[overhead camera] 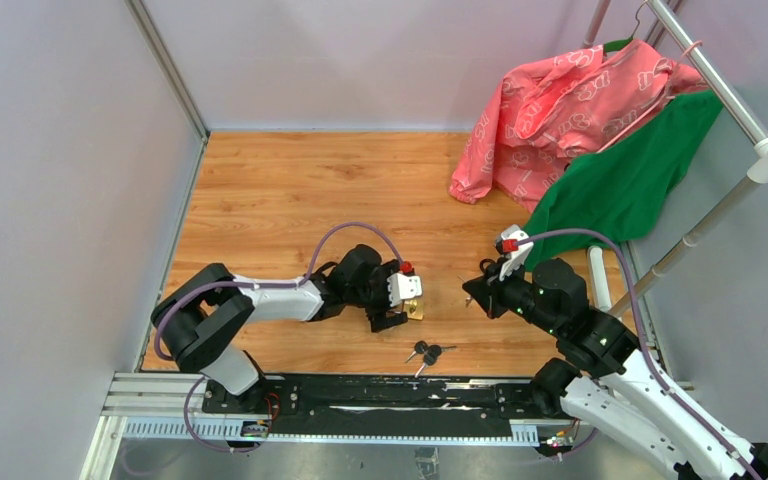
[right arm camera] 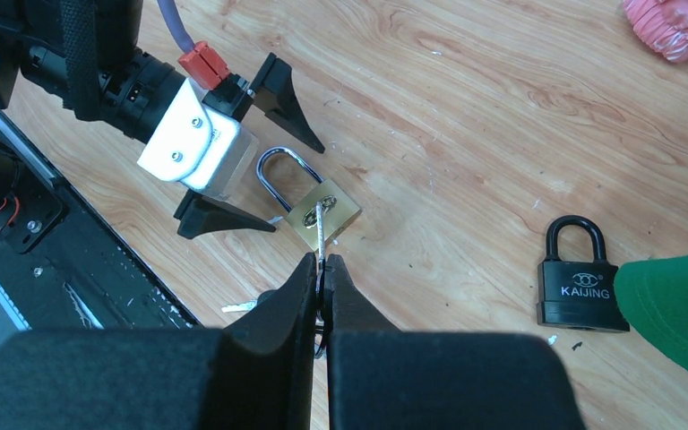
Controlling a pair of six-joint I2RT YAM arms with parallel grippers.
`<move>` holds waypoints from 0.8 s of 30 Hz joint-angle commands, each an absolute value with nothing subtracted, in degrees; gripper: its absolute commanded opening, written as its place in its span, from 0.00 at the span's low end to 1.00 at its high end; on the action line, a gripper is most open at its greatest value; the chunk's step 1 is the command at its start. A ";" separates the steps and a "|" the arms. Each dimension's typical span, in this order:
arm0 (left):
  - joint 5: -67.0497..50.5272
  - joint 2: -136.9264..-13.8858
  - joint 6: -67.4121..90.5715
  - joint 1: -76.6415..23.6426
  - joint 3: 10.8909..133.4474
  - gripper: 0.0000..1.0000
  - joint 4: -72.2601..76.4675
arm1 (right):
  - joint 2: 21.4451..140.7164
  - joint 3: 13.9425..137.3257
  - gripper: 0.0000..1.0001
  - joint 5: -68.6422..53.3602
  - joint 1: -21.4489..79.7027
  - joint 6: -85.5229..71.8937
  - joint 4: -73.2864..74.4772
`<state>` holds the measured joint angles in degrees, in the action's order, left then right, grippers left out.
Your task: Unlock with the key
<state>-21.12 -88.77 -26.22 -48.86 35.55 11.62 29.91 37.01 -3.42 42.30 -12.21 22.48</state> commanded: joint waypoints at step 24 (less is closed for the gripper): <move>-43.00 -101.75 -32.05 -42.80 41.63 0.79 13.38 | 30.14 38.12 0.00 -4.20 41.51 -11.71 22.08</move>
